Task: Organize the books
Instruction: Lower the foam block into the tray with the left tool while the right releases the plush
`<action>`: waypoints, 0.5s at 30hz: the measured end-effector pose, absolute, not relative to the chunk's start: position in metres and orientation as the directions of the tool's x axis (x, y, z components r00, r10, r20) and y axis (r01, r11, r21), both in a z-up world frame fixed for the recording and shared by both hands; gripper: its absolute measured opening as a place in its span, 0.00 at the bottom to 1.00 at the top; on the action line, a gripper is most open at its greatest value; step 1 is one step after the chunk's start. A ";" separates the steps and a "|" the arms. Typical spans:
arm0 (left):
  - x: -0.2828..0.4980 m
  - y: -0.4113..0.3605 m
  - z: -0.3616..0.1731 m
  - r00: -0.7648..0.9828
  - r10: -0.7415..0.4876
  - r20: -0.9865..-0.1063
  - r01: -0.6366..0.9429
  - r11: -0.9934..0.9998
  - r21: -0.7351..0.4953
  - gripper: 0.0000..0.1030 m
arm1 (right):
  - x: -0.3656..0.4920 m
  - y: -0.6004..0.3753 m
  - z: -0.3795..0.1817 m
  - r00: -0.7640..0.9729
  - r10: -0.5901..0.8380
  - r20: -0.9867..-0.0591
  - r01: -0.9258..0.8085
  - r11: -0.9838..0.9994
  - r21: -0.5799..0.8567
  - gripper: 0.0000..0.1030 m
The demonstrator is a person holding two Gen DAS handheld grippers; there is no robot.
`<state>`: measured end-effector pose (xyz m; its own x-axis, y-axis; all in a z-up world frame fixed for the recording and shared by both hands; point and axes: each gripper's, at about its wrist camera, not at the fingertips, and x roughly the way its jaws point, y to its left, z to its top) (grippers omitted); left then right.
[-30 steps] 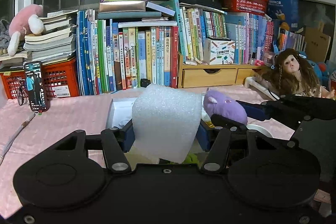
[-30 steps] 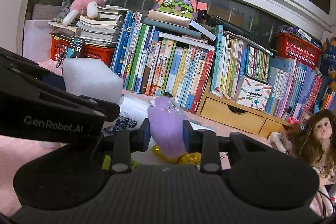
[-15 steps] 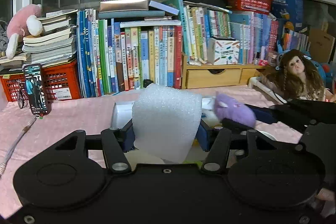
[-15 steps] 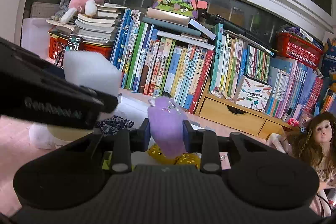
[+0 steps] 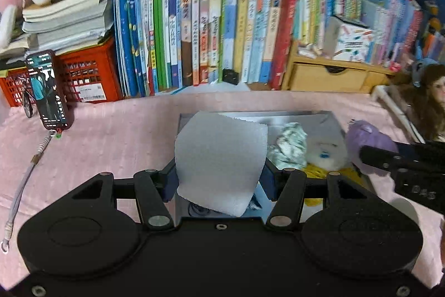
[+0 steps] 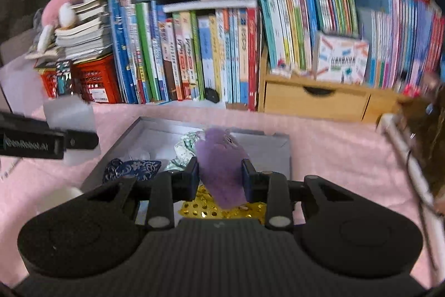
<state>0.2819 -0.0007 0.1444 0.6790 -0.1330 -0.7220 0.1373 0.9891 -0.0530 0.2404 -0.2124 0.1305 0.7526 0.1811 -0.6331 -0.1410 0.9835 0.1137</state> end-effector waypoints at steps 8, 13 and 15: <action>0.339 0.003 0.117 0.614 -0.107 -0.782 0.092 0.994 -0.064 0.54 | 0.291 -0.221 0.122 0.725 0.149 -0.672 -0.048 0.985 0.166 0.35; 0.366 -0.001 0.106 0.589 -0.115 -0.800 0.098 0.993 -0.071 0.54 | 0.324 -0.231 0.114 0.705 0.078 -0.705 0.009 0.993 0.119 0.35; 0.376 -0.004 0.101 0.575 -0.131 -0.808 0.108 0.991 -0.084 0.54 | 0.336 -0.232 0.106 0.689 0.061 -0.723 0.018 0.995 0.100 0.35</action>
<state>0.3759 -0.0041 0.1011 0.5746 -0.1311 -0.8078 0.1082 0.9906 -0.0838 0.3361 -0.2323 0.1065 0.6886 0.0606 -0.7226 0.0177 0.9948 0.1003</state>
